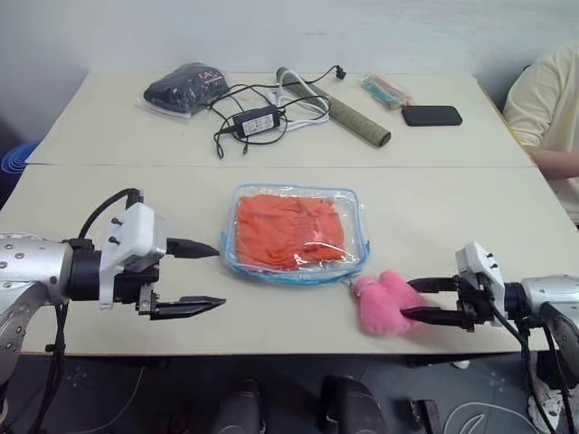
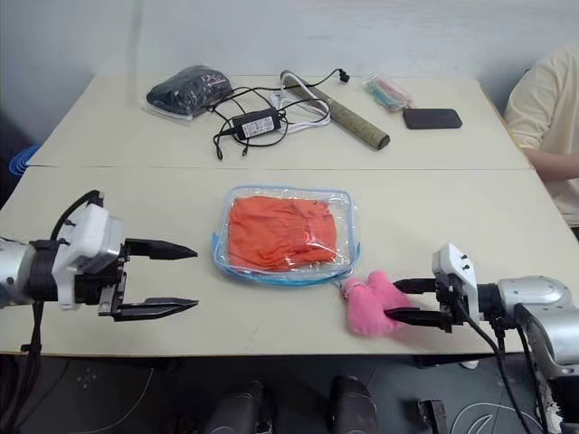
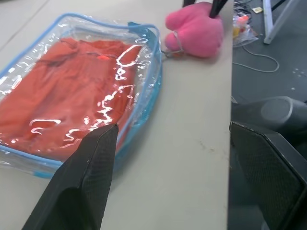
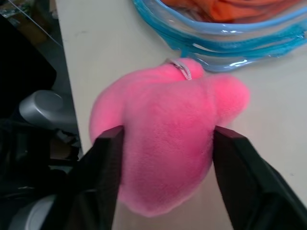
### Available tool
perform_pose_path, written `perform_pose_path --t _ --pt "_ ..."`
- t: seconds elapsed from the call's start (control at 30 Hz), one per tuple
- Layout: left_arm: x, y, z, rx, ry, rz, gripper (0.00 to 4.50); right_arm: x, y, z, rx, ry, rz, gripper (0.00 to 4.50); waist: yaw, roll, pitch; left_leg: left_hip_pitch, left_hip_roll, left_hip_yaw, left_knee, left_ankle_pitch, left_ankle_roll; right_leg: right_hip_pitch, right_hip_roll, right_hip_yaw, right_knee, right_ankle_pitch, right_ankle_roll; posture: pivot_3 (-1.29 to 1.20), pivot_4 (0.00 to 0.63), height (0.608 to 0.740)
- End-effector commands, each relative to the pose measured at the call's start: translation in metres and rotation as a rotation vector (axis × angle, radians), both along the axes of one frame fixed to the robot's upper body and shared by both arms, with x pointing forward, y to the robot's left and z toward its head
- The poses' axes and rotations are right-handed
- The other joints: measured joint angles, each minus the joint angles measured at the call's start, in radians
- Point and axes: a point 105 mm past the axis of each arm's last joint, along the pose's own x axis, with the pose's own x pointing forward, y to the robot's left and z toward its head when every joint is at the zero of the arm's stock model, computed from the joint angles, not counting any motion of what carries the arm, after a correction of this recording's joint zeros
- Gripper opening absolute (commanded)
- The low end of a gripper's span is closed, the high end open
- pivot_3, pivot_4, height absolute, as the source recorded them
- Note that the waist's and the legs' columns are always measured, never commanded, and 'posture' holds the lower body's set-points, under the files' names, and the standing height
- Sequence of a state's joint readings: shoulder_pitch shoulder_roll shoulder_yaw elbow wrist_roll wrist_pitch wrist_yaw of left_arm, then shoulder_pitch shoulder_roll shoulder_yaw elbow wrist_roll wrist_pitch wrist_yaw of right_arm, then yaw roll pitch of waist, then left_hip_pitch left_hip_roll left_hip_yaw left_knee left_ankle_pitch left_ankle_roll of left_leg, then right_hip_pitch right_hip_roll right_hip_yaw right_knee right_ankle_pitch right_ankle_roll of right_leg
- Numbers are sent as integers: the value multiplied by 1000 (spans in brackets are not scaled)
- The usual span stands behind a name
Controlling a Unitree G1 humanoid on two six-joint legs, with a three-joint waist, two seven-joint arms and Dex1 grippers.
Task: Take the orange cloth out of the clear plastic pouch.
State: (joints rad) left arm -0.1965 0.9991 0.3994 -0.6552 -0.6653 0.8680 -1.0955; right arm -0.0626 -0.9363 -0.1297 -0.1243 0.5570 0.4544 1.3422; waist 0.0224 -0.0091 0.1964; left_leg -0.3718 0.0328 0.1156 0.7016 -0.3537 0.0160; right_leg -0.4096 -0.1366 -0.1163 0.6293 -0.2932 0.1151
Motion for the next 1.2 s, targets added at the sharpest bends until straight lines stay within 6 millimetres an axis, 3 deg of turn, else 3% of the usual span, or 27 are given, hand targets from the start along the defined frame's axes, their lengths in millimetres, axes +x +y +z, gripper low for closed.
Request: perform_pose_path --t 0.03,0.1,0.2,0.33,0.4,0.57,0.73,0.87,1.1,1.2 --pt "4 -2 9 -8 -64 8 3893 -13 4 2 11 27 37 1505 1 0 0 1 0 0 -1 0 0 1 0 0 0 0 0 0 150 740" --pt "6 -2 10 -3 -76 15 3893 -14 5 4 24 34 39 843 1 0 0 1 0 1 -1 0 0 0 0 0 0 0 0 0 150 740" --pt "9 -1 12 -12 -87 26 3893 -4 10 22 72 -37 20 33 -2 0 0 1 0 2 -1 0 0 0 1 1 -1 0 0 0 150 740" --pt "12 -2 13 -12 -102 30 3893 2 21 56 170 -95 38 33 -4 0 0 2 0 2 -1 0 0 -1 2 2 -1 0 0 0 150 740" --pt "12 -2 13 -8 -103 29 3893 0 26 63 172 -103 70 33 -2 0 0 1 0 2 -2 0 -1 -1 2 2 -1 0 0 0 150 740" --pt "14 -3 13 7 -107 17 3893 -3 61 46 27 -196 223 33 1 0 0 1 0 2 -3 -1 -1 -1 2 2 -1 0 0 0 150 740" --pt "17 -5 11 22 -115 6 3893 6 79 27 -135 -348 324 33 -2 0 0 1 0 4 -3 -1 -1 -2 2 3 -1 0 0 0 150 740" --pt "18 -7 9 40 -122 -3 3893 2 75 20 -175 -320 354 33 1 0 0 0 0 4 -3 -1 -1 -2 2 2 0 0 0 0 150 740" --pt "13 -6 1 53 -109 -8 3893 -12 39 23 -188 -170 314 33 1 0 0 0 0 3 -3 -1 0 -1 2 2 -1 0 0 0 150 740" --pt "14 -5 -2 57 -108 -11 3893 -22 34 25 -164 -77 342 33 0 0 0 1 0 3 -3 -1 0 -1 3 2 -2 0 0 0 150 740"
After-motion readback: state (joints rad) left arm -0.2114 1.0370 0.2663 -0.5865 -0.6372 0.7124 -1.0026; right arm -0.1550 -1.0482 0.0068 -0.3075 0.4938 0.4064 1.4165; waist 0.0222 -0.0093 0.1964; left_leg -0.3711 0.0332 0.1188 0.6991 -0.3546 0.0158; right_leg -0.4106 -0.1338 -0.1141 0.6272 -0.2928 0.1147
